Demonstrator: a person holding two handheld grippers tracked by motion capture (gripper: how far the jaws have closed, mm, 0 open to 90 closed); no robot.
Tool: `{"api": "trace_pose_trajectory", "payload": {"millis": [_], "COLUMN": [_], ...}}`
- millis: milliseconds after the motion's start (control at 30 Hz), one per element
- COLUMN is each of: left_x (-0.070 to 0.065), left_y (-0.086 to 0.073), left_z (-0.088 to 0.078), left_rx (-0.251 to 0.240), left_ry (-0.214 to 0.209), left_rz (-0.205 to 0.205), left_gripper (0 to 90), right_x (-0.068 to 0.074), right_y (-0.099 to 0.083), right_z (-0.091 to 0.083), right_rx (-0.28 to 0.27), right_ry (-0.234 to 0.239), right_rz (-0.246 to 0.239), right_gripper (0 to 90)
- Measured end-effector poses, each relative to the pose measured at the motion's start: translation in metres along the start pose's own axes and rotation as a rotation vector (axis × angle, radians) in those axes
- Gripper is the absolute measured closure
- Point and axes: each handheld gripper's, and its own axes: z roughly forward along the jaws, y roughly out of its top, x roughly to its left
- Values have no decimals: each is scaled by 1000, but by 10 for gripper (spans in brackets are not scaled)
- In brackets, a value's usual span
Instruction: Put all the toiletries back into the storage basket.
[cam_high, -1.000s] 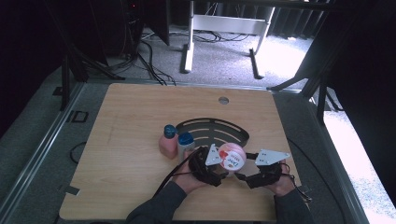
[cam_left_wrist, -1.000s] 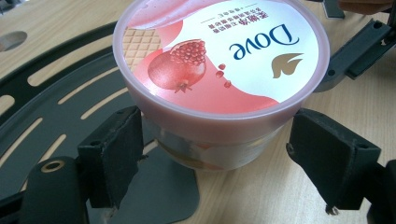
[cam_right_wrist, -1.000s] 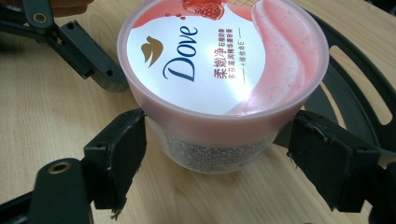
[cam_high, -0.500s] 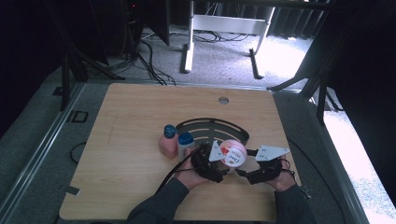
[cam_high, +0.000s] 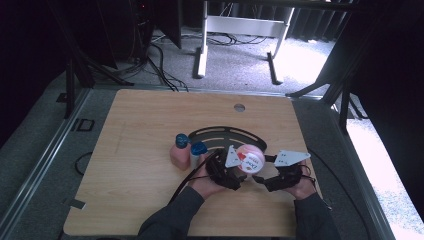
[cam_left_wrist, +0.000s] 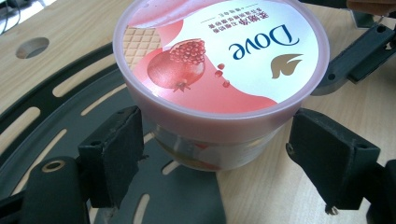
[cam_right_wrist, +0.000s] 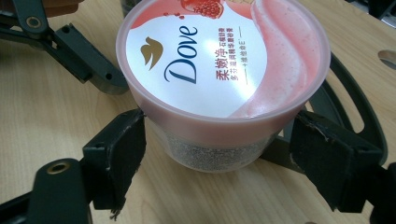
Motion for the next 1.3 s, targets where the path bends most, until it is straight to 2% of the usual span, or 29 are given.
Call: {"api": "trace_pose_trajectory", "payload": {"millis": [333, 633, 1300], "left_x": [4, 6, 7], "left_y": [6, 7, 16], "left_z": [5, 11, 24], "left_rx": [-1, 16, 12], "left_ry": [15, 36, 79], "left_rz": [-7, -20, -53], "left_gripper": [194, 194, 194], "right_x": [-10, -18, -36], "right_y": [1, 2, 4], "right_z": [0, 5, 7], "right_rx": [-9, 17, 44], "right_ry": [-5, 1, 11], "right_rz": [4, 3, 7], "right_gripper": [188, 188, 188]}}
